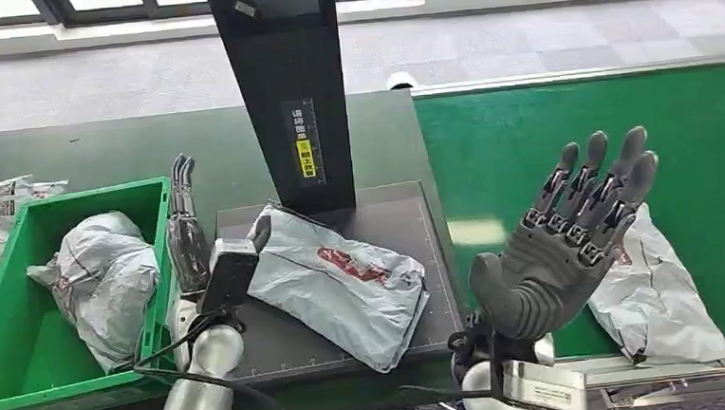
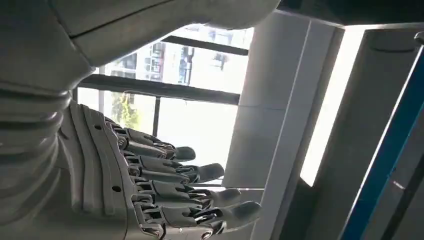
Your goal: Moved the parcel from conveyor to table for the left to box.
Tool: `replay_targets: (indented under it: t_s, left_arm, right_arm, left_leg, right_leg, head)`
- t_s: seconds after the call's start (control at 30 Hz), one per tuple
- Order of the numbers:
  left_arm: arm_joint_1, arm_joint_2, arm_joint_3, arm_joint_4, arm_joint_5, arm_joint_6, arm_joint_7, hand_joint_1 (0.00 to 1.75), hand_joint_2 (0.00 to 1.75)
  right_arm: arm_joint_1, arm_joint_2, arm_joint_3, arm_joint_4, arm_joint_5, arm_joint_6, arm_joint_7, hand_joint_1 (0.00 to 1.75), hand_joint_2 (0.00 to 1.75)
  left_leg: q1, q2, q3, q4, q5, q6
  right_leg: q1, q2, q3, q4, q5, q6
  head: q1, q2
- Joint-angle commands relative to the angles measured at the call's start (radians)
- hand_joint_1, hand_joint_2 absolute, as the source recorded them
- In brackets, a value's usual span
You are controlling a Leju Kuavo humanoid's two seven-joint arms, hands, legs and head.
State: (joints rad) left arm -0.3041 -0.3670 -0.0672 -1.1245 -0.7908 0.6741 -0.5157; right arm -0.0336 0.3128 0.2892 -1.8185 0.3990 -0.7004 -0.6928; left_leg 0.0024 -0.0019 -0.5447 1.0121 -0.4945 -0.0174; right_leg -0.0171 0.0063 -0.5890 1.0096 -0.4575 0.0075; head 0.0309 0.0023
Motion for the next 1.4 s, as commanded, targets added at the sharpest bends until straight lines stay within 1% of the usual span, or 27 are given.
replay_targets:
  t_s: [0.03,0.1,0.13,0.2,0.3,0.47,0.5,0.7,0.77,0.83,1.0,1.03,1.07,1.4]
  left_arm:
    - [-0.054,0.018,-0.105,0.287,0.040,-0.010,0.013,0.00,1.75]
    - [-0.052,0.018,-0.109,0.294,0.047,-0.010,0.014,0.00,1.75]
    - [-0.057,0.018,-0.133,0.338,0.075,-0.015,0.006,0.00,1.75]
    - [-0.065,0.018,-0.168,0.398,0.096,-0.020,0.029,0.00,1.75]
    - [-0.054,0.018,-0.188,0.441,0.118,-0.011,0.024,0.00,1.75]
    - [-0.052,0.018,-0.198,0.490,0.125,-0.005,0.024,0.00,1.75]
    - [-0.052,0.018,-0.198,0.490,0.125,-0.005,0.024,0.00,1.75]
    - [-0.062,0.018,-0.217,0.592,0.140,0.020,0.025,0.00,1.75]
    - [-0.069,0.018,-0.206,0.624,0.126,0.024,0.036,0.00,1.75]
    - [-0.073,0.018,-0.200,0.649,0.169,0.008,0.011,0.00,1.75]
    - [-0.067,0.018,-0.212,0.682,0.184,-0.016,-0.007,0.00,1.75]
    - [-0.067,0.018,-0.212,0.682,0.184,-0.016,-0.007,1.71,1.75]
    - [-0.064,0.018,-0.223,0.691,0.177,-0.021,-0.008,1.75,1.75]
    - [-0.067,0.023,-0.253,0.726,0.109,0.021,0.038,1.75,1.75]
  right_arm:
    - [0.021,0.036,-0.014,0.086,-0.028,0.002,-0.005,0.00,1.75]
    - [0.020,0.036,-0.012,0.090,-0.030,0.002,-0.005,0.00,1.75]
    - [0.013,0.036,-0.014,0.108,-0.041,0.002,-0.005,0.00,1.75]
    - [0.008,0.036,-0.009,0.130,-0.043,0.002,-0.005,0.00,1.75]
    - [0.011,0.036,-0.010,0.139,-0.043,0.002,-0.005,0.00,1.75]
    - [0.019,0.036,-0.013,0.135,-0.046,0.002,-0.005,0.00,1.75]
    - [0.019,0.036,-0.013,0.135,-0.046,0.002,-0.005,0.00,1.75]
    - [0.038,0.036,-0.018,0.121,-0.043,0.002,-0.005,0.00,1.75]
    - [0.040,0.036,-0.017,0.118,-0.043,0.002,-0.005,0.00,1.75]
    - [0.038,0.036,-0.024,0.124,-0.043,0.002,-0.005,0.00,1.75]
    - [0.040,0.036,-0.036,0.123,-0.054,0.002,-0.005,0.00,1.75]
    - [0.040,0.036,-0.036,0.123,-0.054,0.002,-0.005,0.00,1.75]
    - [0.037,0.036,-0.036,0.127,-0.055,0.002,-0.005,0.00,1.75]
    - [0.033,0.036,-0.034,0.131,-0.062,0.002,-0.005,0.00,1.75]
  left_leg:
    - [0.000,-0.003,0.003,-0.002,0.001,0.000]
    - [0.001,-0.002,0.002,-0.003,0.002,0.000]
    - [0.001,-0.001,0.003,-0.004,0.001,0.000]
    - [0.001,-0.003,0.003,-0.004,0.001,0.000]
    - [0.000,-0.002,0.003,-0.003,0.001,0.000]
    - [0.001,-0.001,0.004,-0.005,0.001,0.000]
    - [0.000,-0.001,0.002,-0.002,0.000,0.000]
    - [0.001,-0.002,0.003,-0.004,0.001,0.000]
    - [0.001,-0.002,0.003,-0.004,0.001,0.000]
    - [0.000,-0.001,0.002,-0.002,0.000,0.000]
    - [0.001,-0.002,0.002,-0.003,0.001,0.000]
    - [0.001,-0.002,0.002,-0.003,0.000,0.000]
    - [0.001,-0.002,0.002,-0.003,0.001,0.000]
    - [0.001,-0.001,0.003,-0.004,0.001,0.000]
  right_leg:
    - [0.000,-0.003,0.004,-0.002,0.000,-0.001]
    - [0.001,-0.003,0.004,-0.004,0.001,-0.001]
    - [0.001,-0.002,0.004,-0.004,0.001,-0.001]
    - [0.001,-0.003,0.004,-0.004,0.001,-0.001]
    - [0.000,-0.003,0.004,-0.003,0.000,-0.001]
    - [0.001,-0.002,0.006,-0.005,0.001,-0.001]
    - [0.000,-0.002,0.003,-0.002,0.000,-0.001]
    - [0.001,-0.002,0.004,-0.004,0.001,-0.001]
    - [0.001,-0.002,0.004,-0.004,0.001,-0.001]
    - [0.000,-0.002,0.003,-0.002,0.000,-0.001]
    - [0.001,-0.002,0.004,-0.003,0.001,-0.001]
    - [0.001,-0.002,0.003,-0.003,0.000,-0.001]
    - [0.001,-0.002,0.004,-0.004,0.001,-0.001]
    - [0.001,-0.002,0.005,-0.004,0.001,-0.001]
  head:
    - [0.000,0.000]
    - [0.000,0.000]
    - [0.000,0.000]
    - [0.000,0.000]
    - [0.000,0.000]
    - [0.000,0.000]
    - [0.000,0.000]
    - [0.000,0.000]
    - [0.000,0.000]
    - [0.000,0.000]
    - [0.000,0.000]
    - [0.000,0.000]
    - [0.000,0.000]
    - [0.000,0.000]
